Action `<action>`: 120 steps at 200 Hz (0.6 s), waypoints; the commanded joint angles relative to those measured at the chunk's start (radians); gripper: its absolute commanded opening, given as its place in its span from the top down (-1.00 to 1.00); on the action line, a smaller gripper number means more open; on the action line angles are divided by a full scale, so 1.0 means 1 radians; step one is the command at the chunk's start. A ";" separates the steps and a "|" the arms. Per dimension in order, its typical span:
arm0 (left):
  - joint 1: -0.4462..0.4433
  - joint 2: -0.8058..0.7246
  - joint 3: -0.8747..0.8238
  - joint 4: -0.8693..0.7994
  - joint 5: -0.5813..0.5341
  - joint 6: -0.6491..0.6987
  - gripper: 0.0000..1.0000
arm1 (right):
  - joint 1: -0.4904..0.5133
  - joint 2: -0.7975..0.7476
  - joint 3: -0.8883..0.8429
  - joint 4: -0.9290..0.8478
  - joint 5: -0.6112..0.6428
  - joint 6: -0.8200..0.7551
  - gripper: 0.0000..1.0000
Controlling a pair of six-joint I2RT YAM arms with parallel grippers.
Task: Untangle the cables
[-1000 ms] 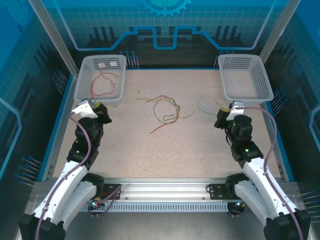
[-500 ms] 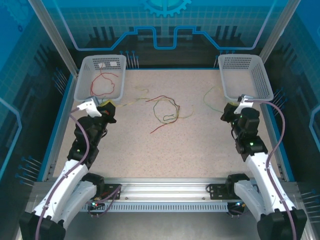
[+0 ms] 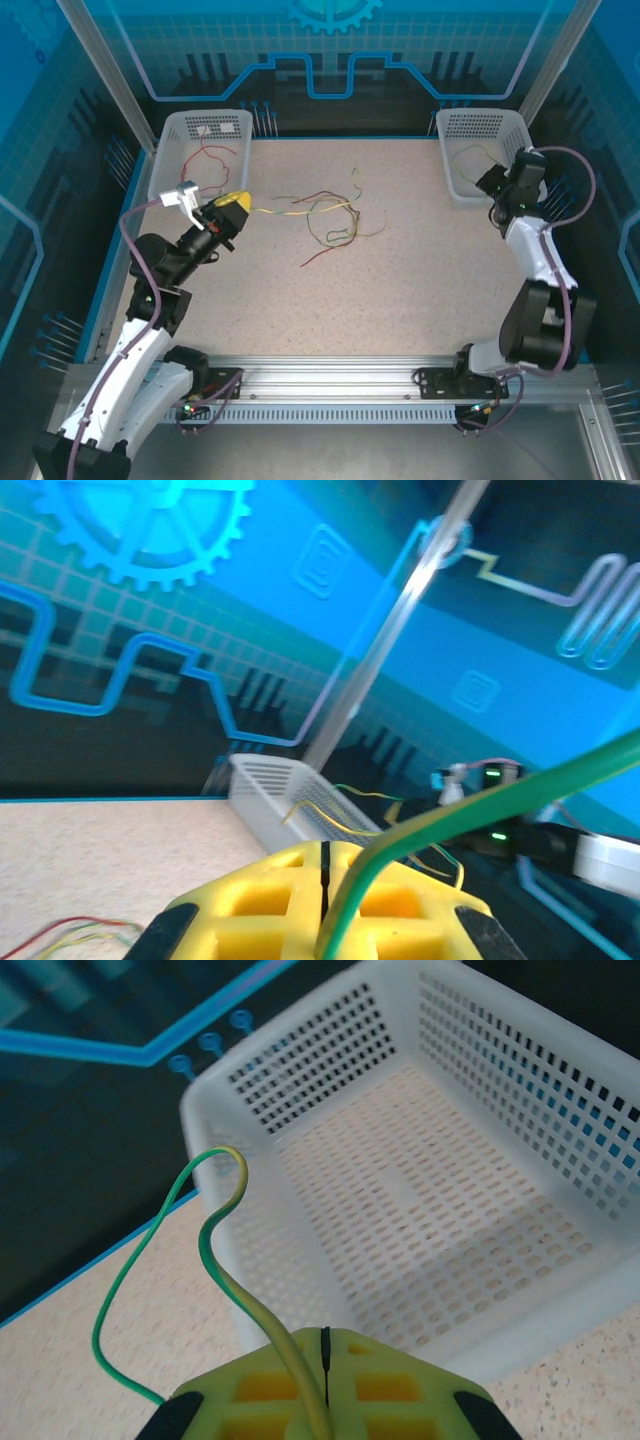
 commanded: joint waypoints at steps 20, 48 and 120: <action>-0.019 -0.035 -0.047 0.113 0.117 -0.073 1.00 | -0.043 0.233 0.181 0.010 0.062 0.055 1.00; -0.038 -0.031 -0.057 0.129 0.115 -0.075 1.00 | -0.048 0.375 0.287 0.041 0.079 0.068 1.00; -0.073 -0.008 -0.040 0.120 0.107 -0.049 1.00 | -0.042 0.617 0.494 0.049 0.093 0.160 0.77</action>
